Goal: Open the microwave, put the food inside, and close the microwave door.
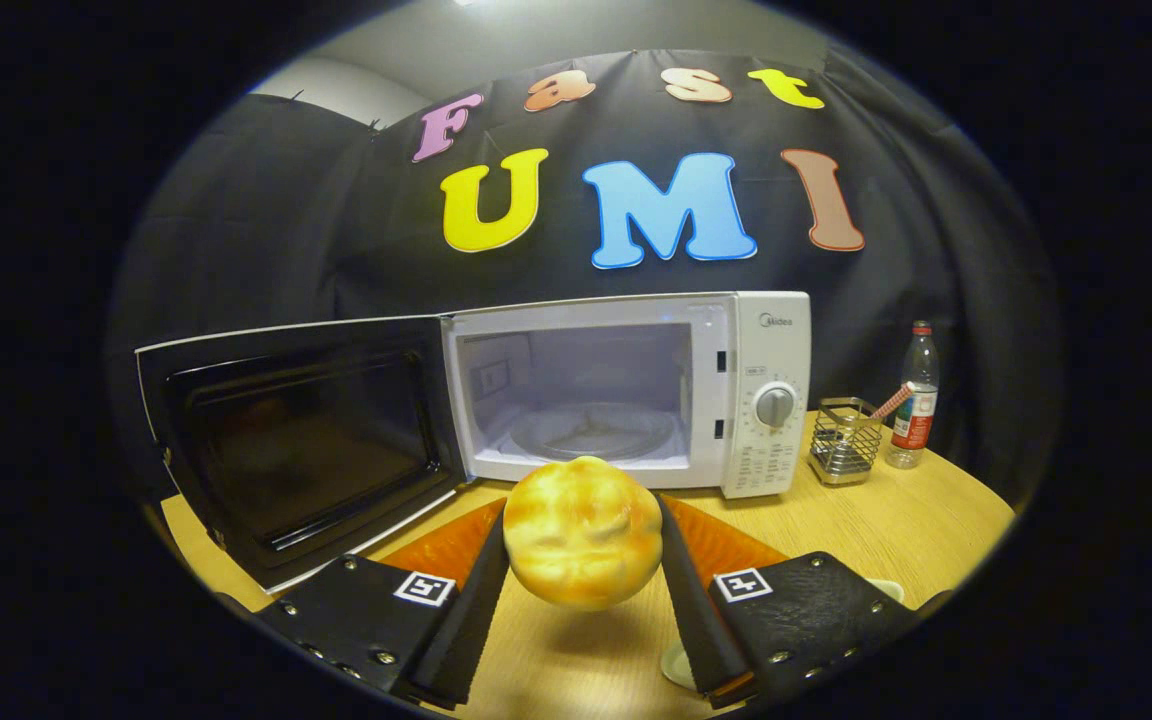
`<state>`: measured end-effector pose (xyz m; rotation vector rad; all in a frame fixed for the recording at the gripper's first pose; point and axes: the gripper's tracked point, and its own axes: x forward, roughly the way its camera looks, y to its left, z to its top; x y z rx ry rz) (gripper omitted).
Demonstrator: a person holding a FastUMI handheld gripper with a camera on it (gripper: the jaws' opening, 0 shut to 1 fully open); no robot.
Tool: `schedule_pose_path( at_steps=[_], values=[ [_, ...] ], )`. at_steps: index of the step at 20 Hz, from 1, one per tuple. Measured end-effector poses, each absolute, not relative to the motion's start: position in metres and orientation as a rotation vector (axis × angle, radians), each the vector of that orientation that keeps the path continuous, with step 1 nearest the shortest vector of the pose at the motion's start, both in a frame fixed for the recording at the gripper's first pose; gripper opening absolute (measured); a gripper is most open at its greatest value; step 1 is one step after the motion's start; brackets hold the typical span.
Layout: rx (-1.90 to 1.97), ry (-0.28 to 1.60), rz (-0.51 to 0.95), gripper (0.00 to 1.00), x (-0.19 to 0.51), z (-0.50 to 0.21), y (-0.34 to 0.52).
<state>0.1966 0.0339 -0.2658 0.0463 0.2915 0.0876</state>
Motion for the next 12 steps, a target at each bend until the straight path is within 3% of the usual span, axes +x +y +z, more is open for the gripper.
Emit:
schedule_pose_path(
  at_steps=[12],
  values=[
    [0.204, 0.332, 0.014, 0.79, 0.324, -0.288, 0.078]
  ],
)
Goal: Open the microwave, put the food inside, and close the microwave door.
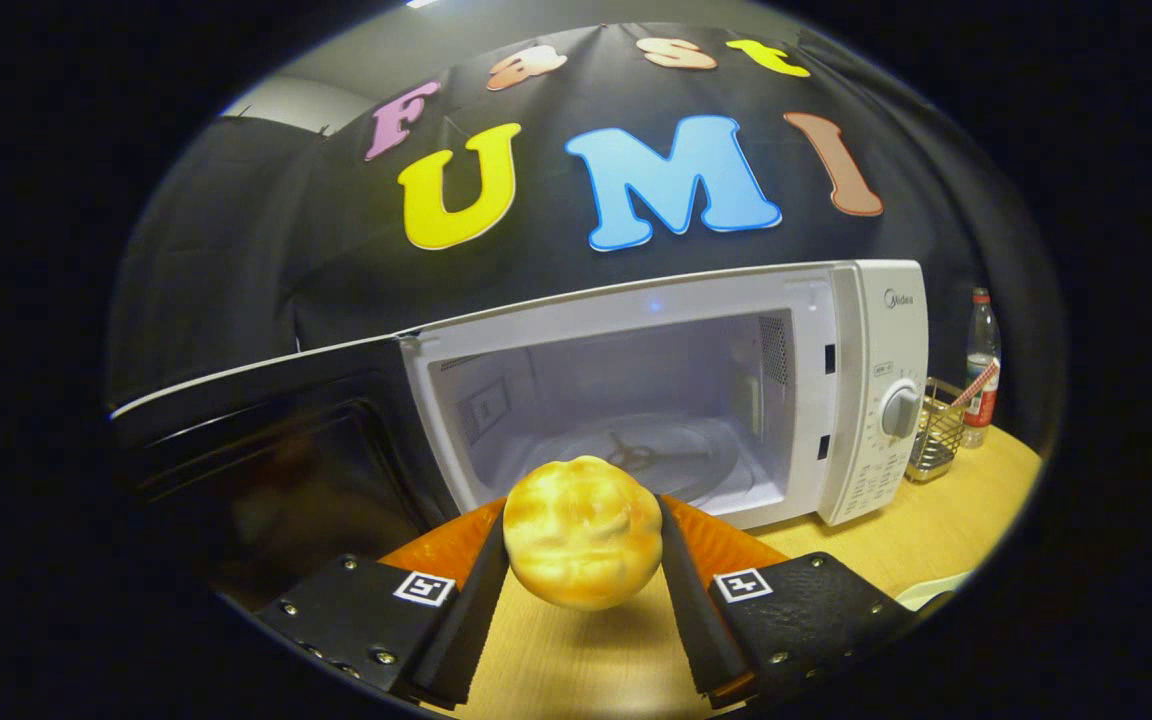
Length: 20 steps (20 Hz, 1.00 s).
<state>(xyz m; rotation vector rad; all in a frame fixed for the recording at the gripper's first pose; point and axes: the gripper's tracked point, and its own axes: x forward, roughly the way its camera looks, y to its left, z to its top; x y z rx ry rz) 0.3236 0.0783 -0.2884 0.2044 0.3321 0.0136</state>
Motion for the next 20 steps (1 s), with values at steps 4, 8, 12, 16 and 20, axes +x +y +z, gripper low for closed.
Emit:
schedule_pose_path(
  at_steps=[4, 8, 12, 16, 20],
  values=[
    [0.302, 0.366, -0.038, 0.79, 0.358, -0.307, 0.077],
    [0.433, 0.401, -0.082, 0.79, 0.386, -0.324, 0.073],
    [0.450, 0.414, -0.101, 0.79, 0.413, -0.338, 0.073],
    [0.515, 0.405, -0.084, 0.79, 0.439, -0.339, 0.081],
    [0.556, 0.397, -0.110, 0.79, 0.458, -0.349, 0.074]
  ],
)
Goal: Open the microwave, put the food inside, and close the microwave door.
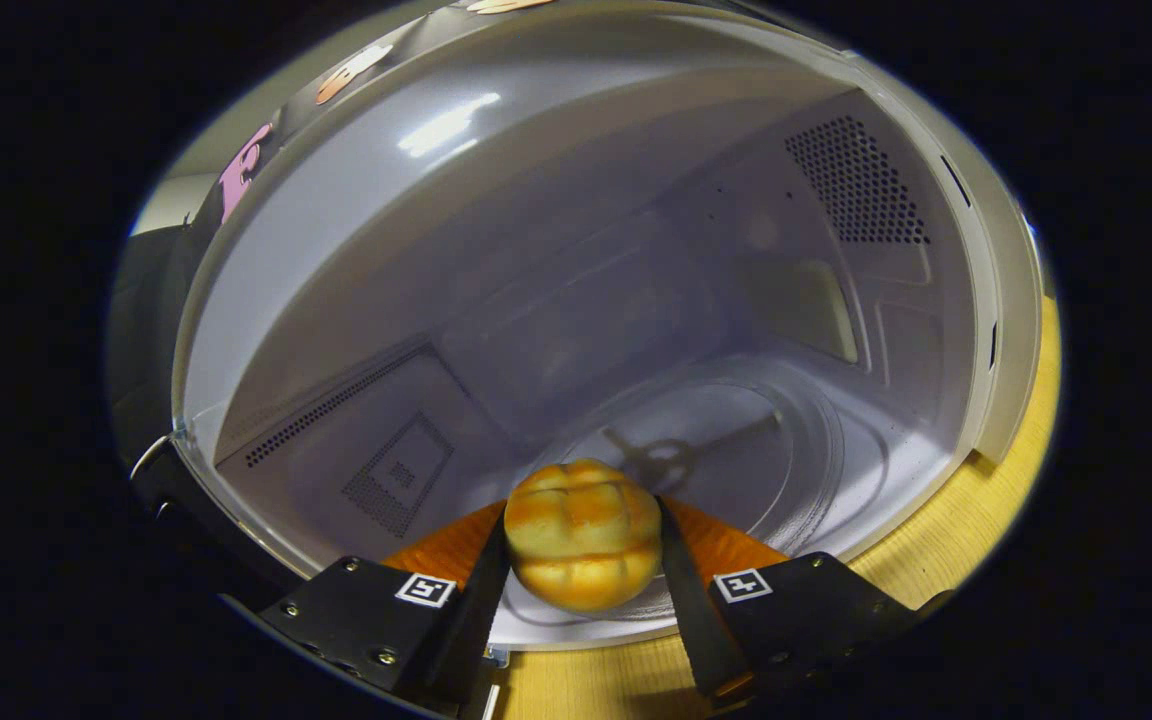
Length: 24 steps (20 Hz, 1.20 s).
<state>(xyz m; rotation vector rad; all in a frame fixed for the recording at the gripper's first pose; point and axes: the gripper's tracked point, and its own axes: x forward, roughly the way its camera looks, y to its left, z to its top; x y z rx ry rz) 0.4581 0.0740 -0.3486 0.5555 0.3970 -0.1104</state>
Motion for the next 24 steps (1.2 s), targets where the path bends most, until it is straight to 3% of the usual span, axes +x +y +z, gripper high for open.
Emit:
schedule_pose_path(
  at_steps=[4, 7, 9, 16, 24],
  values=[
    [0.529, 0.360, -0.111, 0.79, 0.462, -0.352, 0.073],
    [0.453, 0.347, -0.131, 0.95, 0.463, -0.352, 0.068],
    [0.439, 0.355, -0.121, 0.97, 0.459, -0.352, 0.069],
    [0.356, 0.361, -0.023, 0.98, 0.416, -0.316, 0.092],
    [0.305, 0.309, 0.216, 0.98, 0.299, -0.236, 0.155]
  ],
)
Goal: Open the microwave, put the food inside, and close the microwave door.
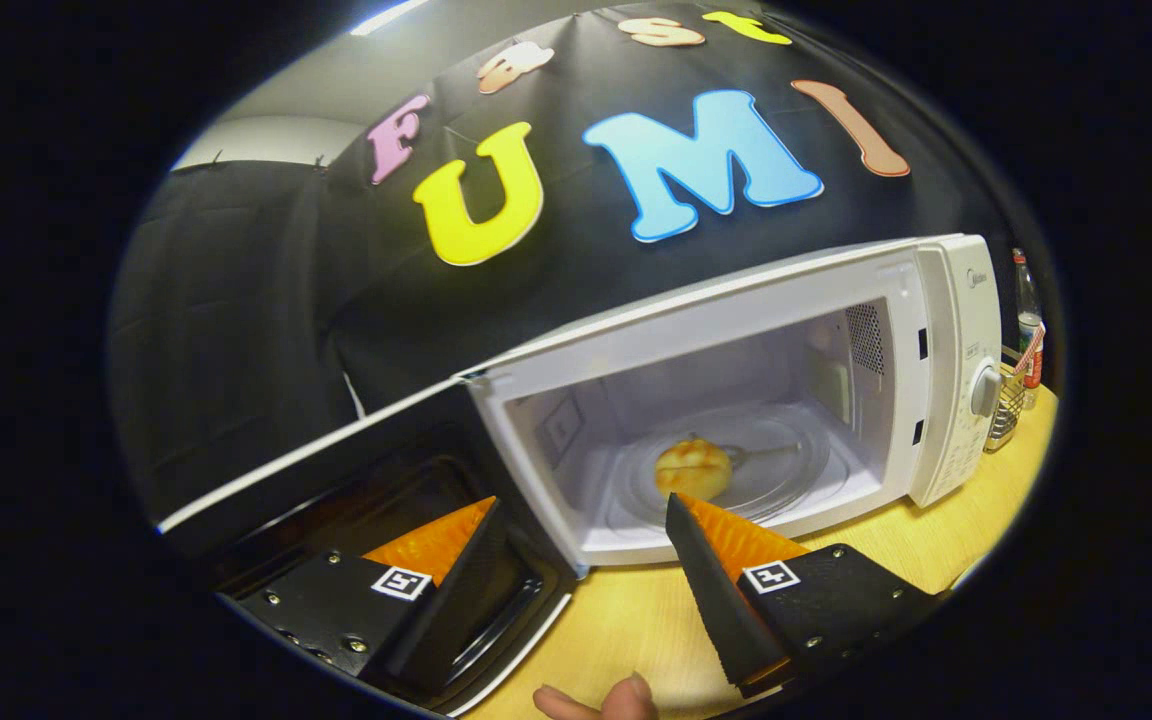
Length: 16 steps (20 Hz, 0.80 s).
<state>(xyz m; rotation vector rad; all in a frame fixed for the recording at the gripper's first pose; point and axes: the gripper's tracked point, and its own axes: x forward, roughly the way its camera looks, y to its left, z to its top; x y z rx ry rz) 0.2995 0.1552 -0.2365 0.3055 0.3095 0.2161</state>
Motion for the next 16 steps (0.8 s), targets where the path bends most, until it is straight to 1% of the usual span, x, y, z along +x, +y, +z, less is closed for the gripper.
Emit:
schedule_pose_path(
  at_steps=[4, 7, 11, 13, 16],
  values=[
    [0.237, 0.261, 0.361, 0.97, 0.228, -0.191, 0.198],
    [0.250, 0.192, 0.441, 0.97, 0.188, -0.146, 0.227],
    [0.209, 0.133, 0.558, 0.97, 0.139, -0.105, 0.276],
    [0.184, 0.119, 0.609, 0.97, 0.118, -0.098, 0.302],
    [0.186, 0.144, 0.660, 0.97, 0.104, -0.108, 0.335]
  ],
)
